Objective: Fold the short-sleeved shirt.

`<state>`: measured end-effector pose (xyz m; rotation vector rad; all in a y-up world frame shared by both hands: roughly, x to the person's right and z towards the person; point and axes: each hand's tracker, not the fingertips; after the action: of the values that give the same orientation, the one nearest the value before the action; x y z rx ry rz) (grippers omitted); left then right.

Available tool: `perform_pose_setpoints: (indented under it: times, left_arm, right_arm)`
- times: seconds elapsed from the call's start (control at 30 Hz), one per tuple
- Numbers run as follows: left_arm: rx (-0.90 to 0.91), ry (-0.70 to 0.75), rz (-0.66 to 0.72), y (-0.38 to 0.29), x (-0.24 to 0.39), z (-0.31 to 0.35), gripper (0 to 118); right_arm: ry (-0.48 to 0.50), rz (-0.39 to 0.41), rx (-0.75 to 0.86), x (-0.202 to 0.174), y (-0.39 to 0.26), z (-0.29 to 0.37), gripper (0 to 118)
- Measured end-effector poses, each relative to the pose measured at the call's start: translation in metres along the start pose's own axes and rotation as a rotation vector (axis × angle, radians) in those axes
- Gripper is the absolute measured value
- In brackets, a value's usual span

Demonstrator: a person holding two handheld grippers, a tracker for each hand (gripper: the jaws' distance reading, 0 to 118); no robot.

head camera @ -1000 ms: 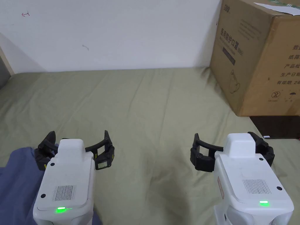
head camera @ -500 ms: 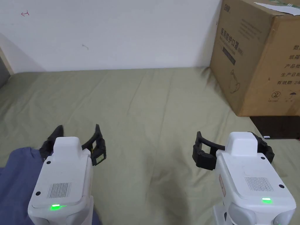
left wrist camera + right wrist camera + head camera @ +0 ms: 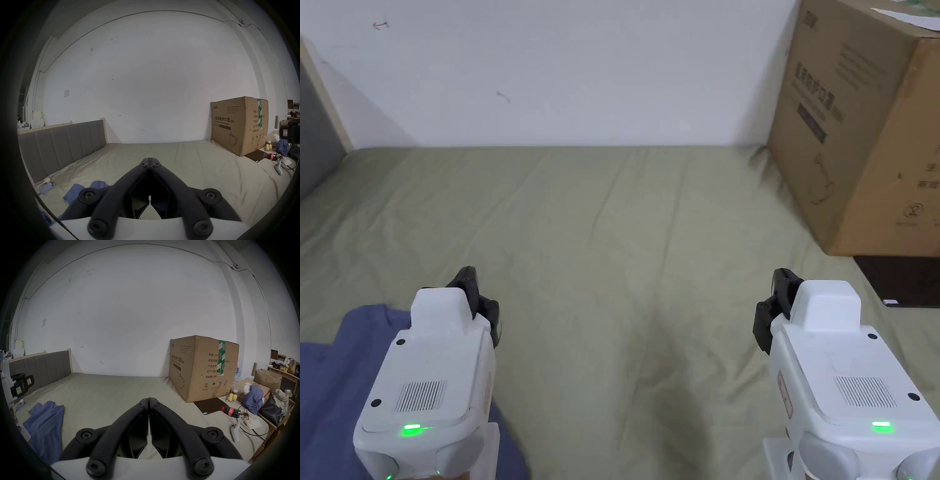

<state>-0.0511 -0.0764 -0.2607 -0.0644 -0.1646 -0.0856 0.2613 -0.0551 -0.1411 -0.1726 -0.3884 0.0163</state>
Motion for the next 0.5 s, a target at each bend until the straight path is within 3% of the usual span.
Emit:
perform_pose_setpoints:
  times: [0.2, 0.5]
  left_arm:
    - [-0.003, 0.166, -0.042, -0.001, -0.063, 0.02, 0]
    - [-0.046, 0.403, -0.045, -0.003, -0.175, 0.076, 0]
  right_arm:
    - [0.161, 0.019, 0.018, -0.06, 0.007, -0.017, 0]
    - [0.413, 0.031, 0.034, -0.181, 0.016, -0.018, 0]
